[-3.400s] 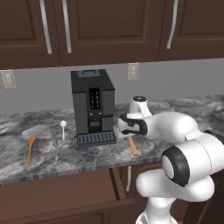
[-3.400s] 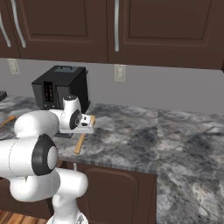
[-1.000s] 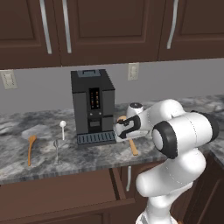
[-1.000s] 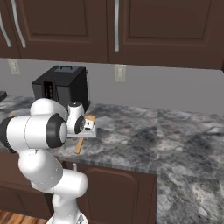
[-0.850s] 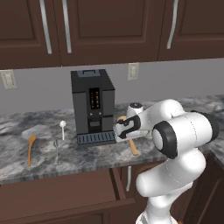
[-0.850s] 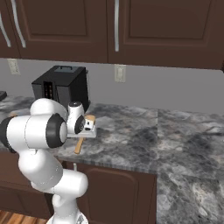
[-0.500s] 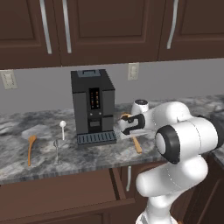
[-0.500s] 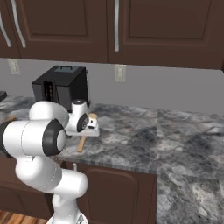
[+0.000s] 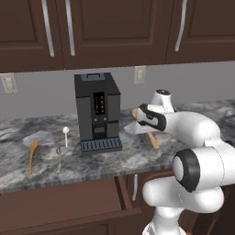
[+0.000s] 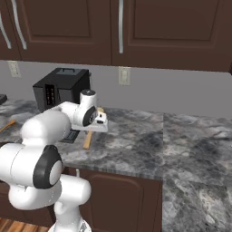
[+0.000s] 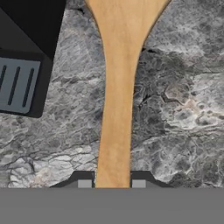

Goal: Organize the utensils by type. Pick up the wooden spoons from the counter and place them in the open cabinet. Then pick up the metallic utensils from the counter and place them in the open drawer.

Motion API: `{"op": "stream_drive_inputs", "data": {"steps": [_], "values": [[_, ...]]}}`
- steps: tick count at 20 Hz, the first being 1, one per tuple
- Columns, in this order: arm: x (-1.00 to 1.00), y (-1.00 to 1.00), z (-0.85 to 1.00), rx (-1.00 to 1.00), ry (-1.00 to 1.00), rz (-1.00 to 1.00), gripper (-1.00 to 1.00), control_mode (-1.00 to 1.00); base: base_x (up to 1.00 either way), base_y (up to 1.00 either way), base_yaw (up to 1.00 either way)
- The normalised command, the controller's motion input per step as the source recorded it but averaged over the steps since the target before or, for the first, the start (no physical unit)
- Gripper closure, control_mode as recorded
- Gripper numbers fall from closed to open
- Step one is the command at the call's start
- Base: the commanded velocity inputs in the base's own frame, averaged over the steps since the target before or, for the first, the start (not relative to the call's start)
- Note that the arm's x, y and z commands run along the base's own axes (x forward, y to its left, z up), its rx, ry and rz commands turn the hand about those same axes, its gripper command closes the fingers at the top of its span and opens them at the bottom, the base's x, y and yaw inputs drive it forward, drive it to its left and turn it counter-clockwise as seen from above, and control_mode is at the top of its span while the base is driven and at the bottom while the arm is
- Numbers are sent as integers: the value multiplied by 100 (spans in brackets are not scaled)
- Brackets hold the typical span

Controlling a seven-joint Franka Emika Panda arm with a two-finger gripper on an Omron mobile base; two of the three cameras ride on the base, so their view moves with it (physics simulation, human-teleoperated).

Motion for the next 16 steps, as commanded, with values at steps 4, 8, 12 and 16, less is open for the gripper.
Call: {"op": "stream_drive_inputs", "data": {"steps": [4, 8, 12, 16], "values": [[-11, -14, 48, 1, 0, 0, 100, -100, 0, 0, 0], [0, -22, 45, 2, 0, 0, 100, -100, 0, 0, 0], [0, -21, 36, 1, 4, 0, 100, -100, 0, 0, 0], [0, -14, 21, 2, 1, 0, 100, -100, 0, 0, 0]]}}
